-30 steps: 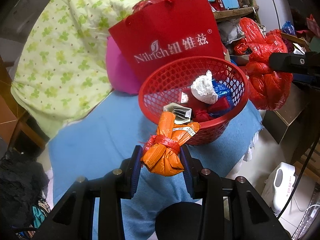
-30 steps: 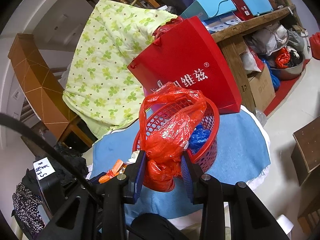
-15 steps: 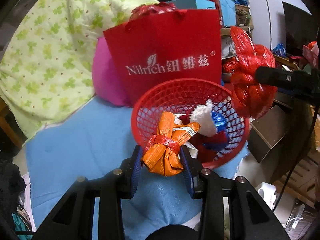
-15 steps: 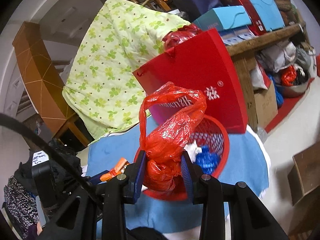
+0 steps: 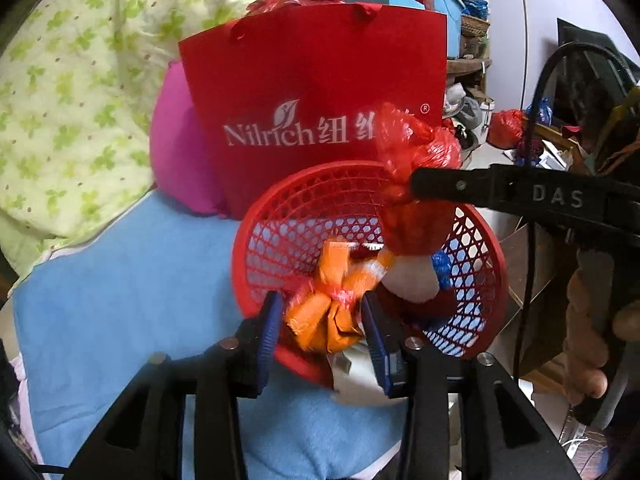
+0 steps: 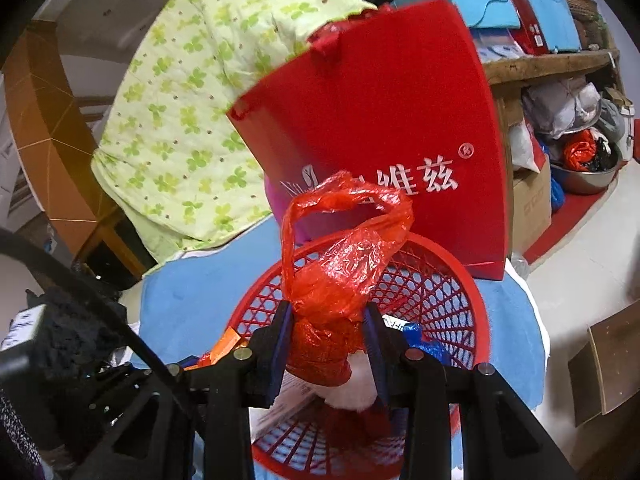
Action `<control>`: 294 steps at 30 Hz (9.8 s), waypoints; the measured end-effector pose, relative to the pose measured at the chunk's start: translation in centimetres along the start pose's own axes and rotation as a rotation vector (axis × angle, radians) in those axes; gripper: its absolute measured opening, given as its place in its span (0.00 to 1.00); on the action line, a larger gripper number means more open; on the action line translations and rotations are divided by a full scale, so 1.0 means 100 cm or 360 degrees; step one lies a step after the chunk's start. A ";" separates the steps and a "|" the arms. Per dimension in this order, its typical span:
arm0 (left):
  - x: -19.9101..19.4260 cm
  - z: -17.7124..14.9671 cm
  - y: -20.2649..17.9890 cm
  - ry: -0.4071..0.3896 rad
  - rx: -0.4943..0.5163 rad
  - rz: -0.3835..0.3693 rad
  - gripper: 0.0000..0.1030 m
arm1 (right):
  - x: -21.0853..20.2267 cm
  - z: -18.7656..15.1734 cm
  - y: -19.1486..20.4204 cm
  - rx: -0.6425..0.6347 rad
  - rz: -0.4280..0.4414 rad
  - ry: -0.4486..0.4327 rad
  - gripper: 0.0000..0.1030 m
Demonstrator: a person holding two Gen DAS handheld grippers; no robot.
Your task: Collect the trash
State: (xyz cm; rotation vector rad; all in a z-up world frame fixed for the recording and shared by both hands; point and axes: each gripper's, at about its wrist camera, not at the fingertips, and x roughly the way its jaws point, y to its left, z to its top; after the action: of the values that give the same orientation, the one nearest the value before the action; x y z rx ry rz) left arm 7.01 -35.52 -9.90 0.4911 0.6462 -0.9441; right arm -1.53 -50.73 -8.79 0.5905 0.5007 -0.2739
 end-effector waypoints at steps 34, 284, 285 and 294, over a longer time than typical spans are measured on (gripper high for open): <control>-0.155 -0.055 0.036 -0.0333 -0.0130 0.0475 0.81 | -0.130 -0.057 0.099 -0.0343 -0.0062 -0.0271 0.64; -0.272 -0.104 0.016 -0.0333 -0.0367 0.0800 1.00 | -0.238 -0.101 0.148 -0.0486 -0.0323 -0.0471 0.88; -0.272 -0.104 0.016 -0.0333 -0.0368 0.0800 1.00 | -0.238 -0.101 0.148 -0.0487 -0.0325 -0.0471 0.88; -0.275 -0.107 0.021 -0.0331 -0.0376 0.0804 1.00 | -0.233 -0.104 0.153 -0.0500 -0.0313 -0.0467 0.88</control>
State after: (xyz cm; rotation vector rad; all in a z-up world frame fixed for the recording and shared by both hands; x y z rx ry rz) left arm -6.00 -11.65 1.87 0.3164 0.4083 -0.4254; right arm -19.23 -29.92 3.01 0.1889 0.3081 -0.4517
